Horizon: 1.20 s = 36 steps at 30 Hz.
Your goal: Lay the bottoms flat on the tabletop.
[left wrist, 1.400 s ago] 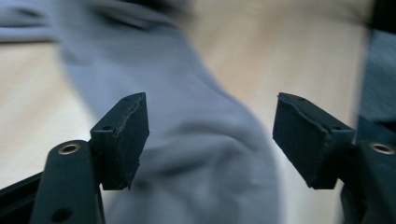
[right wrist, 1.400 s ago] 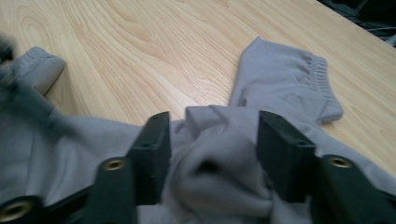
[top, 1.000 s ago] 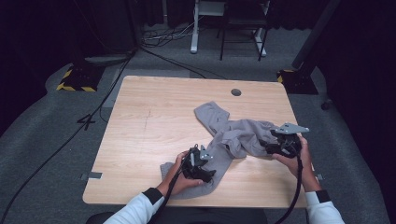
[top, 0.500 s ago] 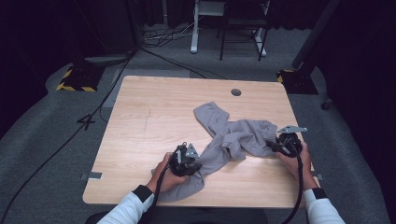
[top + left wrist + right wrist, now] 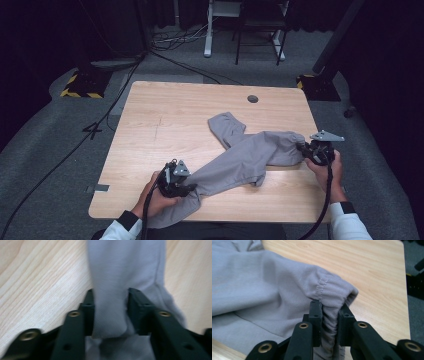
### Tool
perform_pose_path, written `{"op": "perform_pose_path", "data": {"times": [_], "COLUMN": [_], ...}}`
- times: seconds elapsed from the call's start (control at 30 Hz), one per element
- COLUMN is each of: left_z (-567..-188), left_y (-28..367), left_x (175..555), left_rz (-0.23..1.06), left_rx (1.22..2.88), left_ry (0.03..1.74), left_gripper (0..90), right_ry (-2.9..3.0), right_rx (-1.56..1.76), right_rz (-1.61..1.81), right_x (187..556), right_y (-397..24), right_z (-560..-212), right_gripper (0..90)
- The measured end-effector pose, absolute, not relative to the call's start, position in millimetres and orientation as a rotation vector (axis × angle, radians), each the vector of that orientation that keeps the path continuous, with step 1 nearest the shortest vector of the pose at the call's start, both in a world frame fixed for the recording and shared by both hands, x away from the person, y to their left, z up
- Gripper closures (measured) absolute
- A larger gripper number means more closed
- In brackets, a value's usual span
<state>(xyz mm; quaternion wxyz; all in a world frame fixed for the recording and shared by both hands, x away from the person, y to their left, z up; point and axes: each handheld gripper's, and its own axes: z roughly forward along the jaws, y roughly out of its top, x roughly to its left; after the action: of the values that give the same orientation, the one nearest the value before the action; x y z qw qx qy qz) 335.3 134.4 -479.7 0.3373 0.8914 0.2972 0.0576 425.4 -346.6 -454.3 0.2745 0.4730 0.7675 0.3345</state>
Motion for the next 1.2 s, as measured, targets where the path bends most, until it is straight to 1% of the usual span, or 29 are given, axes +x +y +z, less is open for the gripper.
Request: {"op": "perform_pose_path", "data": {"times": [0.03,0.07,0.1,0.13,0.17,0.23,0.27,0.33,0.37,0.43,0.47,0.53,0.57,0.6,0.67,0.73,0.77,0.8,0.83,0.87,0.93,1.0,1.03,1.07,1.13,1.2], "left_z": [-476,-471,-464,-458,-449,-437,-431,-424,-424,-425,-427,-435,-438,-442,-452,-461,-464,-466,-468,-470,-471,-470,-469,-466,-454,-443], "left_y": [134,133,131,128,122,106,92,65,53,23,9,-25,-34,-42,-60,-69,-70,-69,-69,-68,-65,-61,-58,-55,-42,-29], "left_x": [335,336,336,338,343,354,365,385,393,413,423,447,453,459,472,482,486,489,491,492,492,490,488,487,483,481], "left_rz": [0.146,0.169,0.191,0.186,0.182,0.225,0.243,0.235,0.234,0.281,0.269,0.246,0.235,0.230,0.260,0.259,0.239,0.214,0.214,0.224,0.204,0.221,0.238,0.252,0.283,0.303], "left_rx": [2.300,2.281,2.256,2.222,2.210,2.211,2.219,2.252,2.260,2.317,2.335,2.369,2.377,2.386,2.439,2.462,2.453,2.444,2.453,2.459,2.469,2.457,2.441,2.436,2.367,2.313], "left_ry": [0.774,0.794,0.811,0.809,0.779,0.739,0.716,0.666,0.650,0.617,0.615,0.628,0.624,0.616,0.643,0.680,0.703,0.724,0.729,0.732,0.708,0.698,0.697,0.694,0.695,0.705], "left_gripper": [54.3,47.6,38.8,34.2,32.8,29.1,28.7,26.9,26.2,26.3,26.6,26.9,27.0,27.2,28.9,29.4,30.8,35.4,41.4,50.3,64.2,77.0,81.0,82.5,84.5,84.9], "right_ry": [2.066,2.073,2.079,2.095,2.121,2.166,2.199,2.260,2.288,2.325,2.343,2.361,2.345,2.332,2.302,2.291,2.288,2.286,2.276,2.262,2.246,2.214,2.200,2.183,2.150,2.110], "right_rx": [1.262,1.244,1.226,1.191,1.148,1.065,1.021,0.934,0.888,0.845,0.825,0.814,0.842,0.859,0.893,0.916,0.921,0.929,0.951,0.985,1.036,1.097,1.111,1.120,1.144,1.181], "right_rz": [0.910,0.940,0.972,1.009,1.038,1.068,1.087,1.088,1.078,1.043,1.035,1.048,1.051,1.046,1.042,1.040,1.023,1.017,1.009,0.998,1.002,0.993,0.984,0.989,0.979,1.014], "right_x": [425,424,423,422,420,416,415,411,410,408,408,406,407,407,407,407,408,408,410,412,414,417,417,418,419,420], "right_y": [-345,-344,-342,-339,-336,-325,-320,-306,-299,-290,-287,-284,-284,-284,-286,-290,-292,-294,-297,-300,-306,-311,-313,-316,-320,-326], "right_z": [-452,-450,-447,-443,-440,-434,-432,-429,-429,-430,-431,-434,-435,-436,-436,-437,-438,-440,-441,-442,-442,-443,-443,-442,-442,-441], "right_gripper": [76.5,76.6,76.7,76.8,77.5,78.5,79.2,79.6,79.6,79.1,78.0,74.0,68.5,66.4,66.5,61.8,61.2,58.0,54.1,51.2,46.1,43.9,42.7,41.3,39.3,39.4]}}
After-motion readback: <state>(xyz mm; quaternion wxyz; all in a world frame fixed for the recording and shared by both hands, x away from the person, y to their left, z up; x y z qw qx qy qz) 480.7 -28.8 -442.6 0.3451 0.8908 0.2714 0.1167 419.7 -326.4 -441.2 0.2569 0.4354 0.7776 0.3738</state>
